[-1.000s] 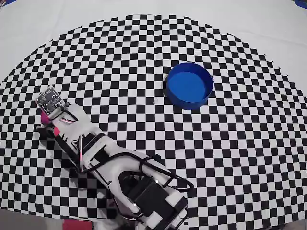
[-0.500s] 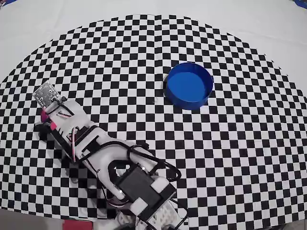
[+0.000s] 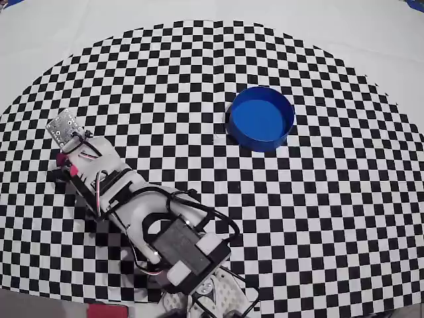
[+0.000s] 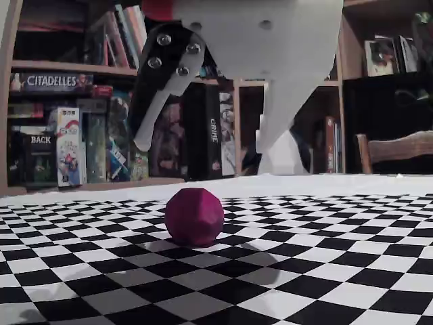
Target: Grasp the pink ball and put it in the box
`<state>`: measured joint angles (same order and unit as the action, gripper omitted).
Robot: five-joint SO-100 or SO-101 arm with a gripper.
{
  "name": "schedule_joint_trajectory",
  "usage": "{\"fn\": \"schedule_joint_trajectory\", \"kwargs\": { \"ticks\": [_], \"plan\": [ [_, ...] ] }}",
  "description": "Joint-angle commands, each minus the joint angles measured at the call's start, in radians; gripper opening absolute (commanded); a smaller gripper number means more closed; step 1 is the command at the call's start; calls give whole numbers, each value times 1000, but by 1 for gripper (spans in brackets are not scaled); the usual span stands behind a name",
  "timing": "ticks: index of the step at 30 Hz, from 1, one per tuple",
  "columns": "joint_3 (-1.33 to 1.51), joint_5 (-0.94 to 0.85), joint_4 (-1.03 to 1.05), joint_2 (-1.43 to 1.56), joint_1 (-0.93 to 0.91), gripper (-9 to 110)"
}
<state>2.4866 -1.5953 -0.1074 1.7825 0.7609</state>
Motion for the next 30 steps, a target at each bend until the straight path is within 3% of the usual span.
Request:
{"fn": "schedule_joint_trajectory", "kwargs": {
  "ticks": [1,30],
  "plan": [
    [-51,-8,-12,-11,-3,30],
    [-224,-18,89,-170,-3,30]
  ]
}}
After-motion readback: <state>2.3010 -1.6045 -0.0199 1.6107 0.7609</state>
